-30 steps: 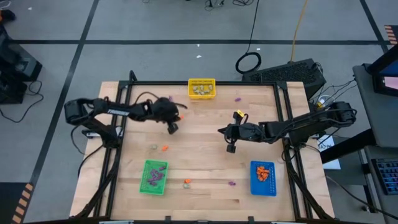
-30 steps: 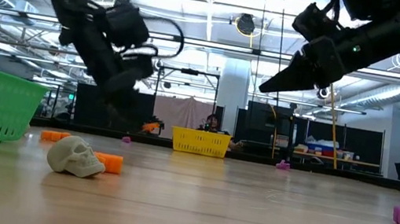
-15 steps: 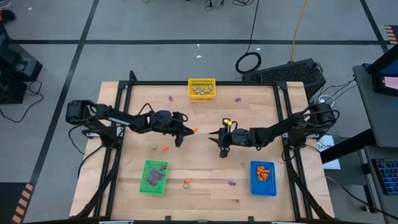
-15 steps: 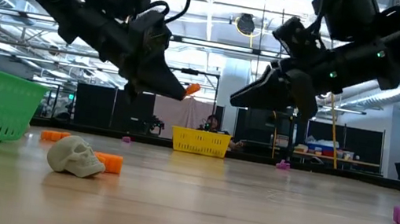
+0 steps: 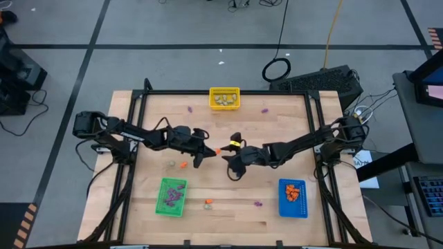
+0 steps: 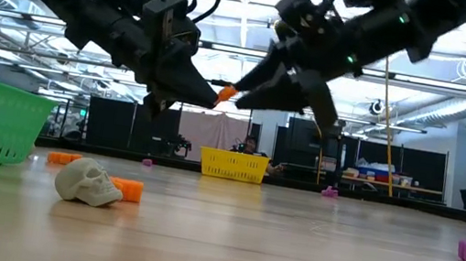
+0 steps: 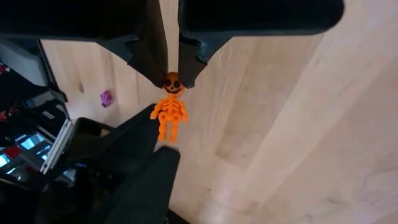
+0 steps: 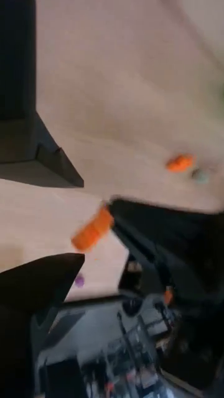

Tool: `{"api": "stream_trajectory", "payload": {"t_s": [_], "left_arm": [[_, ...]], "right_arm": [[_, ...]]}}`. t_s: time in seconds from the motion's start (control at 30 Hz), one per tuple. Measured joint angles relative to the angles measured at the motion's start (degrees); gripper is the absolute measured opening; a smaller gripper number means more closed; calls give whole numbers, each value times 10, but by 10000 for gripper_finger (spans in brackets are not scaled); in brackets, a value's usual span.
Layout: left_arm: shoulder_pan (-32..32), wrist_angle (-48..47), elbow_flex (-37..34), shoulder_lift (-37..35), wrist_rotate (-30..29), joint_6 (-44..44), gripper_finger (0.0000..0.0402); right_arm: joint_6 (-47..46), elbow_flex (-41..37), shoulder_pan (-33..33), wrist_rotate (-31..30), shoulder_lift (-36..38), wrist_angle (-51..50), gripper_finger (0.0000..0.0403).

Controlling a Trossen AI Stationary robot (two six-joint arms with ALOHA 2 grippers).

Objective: Sort Halloween decoration
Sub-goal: Put the orange skeleton toy into the blue bin

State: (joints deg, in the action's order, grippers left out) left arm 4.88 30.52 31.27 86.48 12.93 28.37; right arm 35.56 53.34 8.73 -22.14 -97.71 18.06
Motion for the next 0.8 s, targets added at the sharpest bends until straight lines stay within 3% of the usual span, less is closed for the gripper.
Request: {"api": "stream_trajectory", "payload": {"t_s": [0.23,0.53,0.8], "left_arm": [[-1,0,0,0,4,-1,13],[-1,10,0,0,7,-1,12],[-1,21,0,0,20,9,12]], "right_arm": [[59,44,0,-15,-5,-43,168],[31,45,-16,63,-5,-52,163],[12,45,-26,74,-5,-47,85]]}}
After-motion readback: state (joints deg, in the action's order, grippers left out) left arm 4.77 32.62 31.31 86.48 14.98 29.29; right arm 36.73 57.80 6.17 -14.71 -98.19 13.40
